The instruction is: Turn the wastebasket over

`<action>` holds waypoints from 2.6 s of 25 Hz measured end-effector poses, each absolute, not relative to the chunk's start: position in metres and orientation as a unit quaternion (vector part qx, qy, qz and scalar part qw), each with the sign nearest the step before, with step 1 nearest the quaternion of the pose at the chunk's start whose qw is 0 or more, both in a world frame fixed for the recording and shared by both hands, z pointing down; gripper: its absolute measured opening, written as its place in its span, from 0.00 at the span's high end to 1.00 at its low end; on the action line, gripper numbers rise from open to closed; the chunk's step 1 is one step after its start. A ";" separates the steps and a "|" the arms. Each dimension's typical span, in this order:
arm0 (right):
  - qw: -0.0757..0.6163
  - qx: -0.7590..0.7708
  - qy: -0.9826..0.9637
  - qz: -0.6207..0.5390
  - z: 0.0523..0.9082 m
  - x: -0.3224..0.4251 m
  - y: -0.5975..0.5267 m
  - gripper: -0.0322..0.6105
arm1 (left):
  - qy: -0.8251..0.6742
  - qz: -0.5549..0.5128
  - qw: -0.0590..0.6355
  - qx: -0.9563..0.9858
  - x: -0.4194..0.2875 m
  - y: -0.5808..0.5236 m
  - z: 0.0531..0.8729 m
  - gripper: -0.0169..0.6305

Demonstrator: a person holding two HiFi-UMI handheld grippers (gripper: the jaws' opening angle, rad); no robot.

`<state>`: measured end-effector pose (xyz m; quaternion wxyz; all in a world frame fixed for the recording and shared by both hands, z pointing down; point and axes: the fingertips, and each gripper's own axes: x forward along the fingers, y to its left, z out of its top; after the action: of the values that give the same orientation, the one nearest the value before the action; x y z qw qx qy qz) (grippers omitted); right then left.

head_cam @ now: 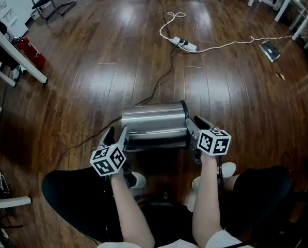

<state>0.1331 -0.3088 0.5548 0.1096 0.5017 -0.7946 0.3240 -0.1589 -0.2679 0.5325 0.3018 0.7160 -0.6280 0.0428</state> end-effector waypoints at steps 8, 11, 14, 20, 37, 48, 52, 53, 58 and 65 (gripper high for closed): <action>0.243 0.462 -0.794 0.311 0.568 0.124 -0.286 0.74 | -0.602 0.004 0.394 0.695 -0.147 -0.255 0.594 0.45; 0.253 0.463 -0.782 0.331 0.582 0.125 -0.279 0.74 | -0.586 -0.002 0.396 0.707 -0.141 -0.254 0.600 0.57; 0.229 0.446 -0.785 0.364 0.590 0.123 -0.273 0.77 | -0.572 0.001 0.399 0.716 -0.140 -0.252 0.599 0.60; 0.237 0.472 -0.775 0.347 0.588 0.135 -0.276 0.84 | -0.562 0.042 0.355 0.746 -0.123 -0.258 0.572 0.67; 0.137 0.504 -0.692 0.498 0.705 0.160 -0.243 0.84 | -0.461 0.339 -0.018 0.820 0.042 -0.278 0.471 0.80; 0.105 0.596 -0.630 0.487 0.700 0.240 -0.205 0.78 | -0.333 0.368 -0.175 0.850 0.132 -0.195 0.535 0.91; 0.089 0.612 -0.656 0.433 0.657 0.243 -0.214 0.78 | -0.351 0.341 -0.154 0.859 0.129 -0.200 0.535 0.89; 0.084 0.613 -0.668 0.414 0.641 0.242 -0.217 0.78 | -0.354 0.330 -0.129 0.865 0.127 -0.200 0.534 0.88; 0.034 0.622 -0.721 0.304 0.538 0.230 -0.223 0.78 | -0.402 0.212 0.035 0.890 0.093 -0.204 0.498 0.86; 0.025 0.555 -0.822 0.127 0.410 0.140 -0.178 0.93 | -0.439 0.089 0.036 0.893 0.037 -0.175 0.412 0.95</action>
<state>0.1402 -0.1784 0.4097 0.0254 0.5548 -0.8218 0.1269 0.0366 -0.1753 0.4118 0.0364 0.8932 -0.4391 0.0895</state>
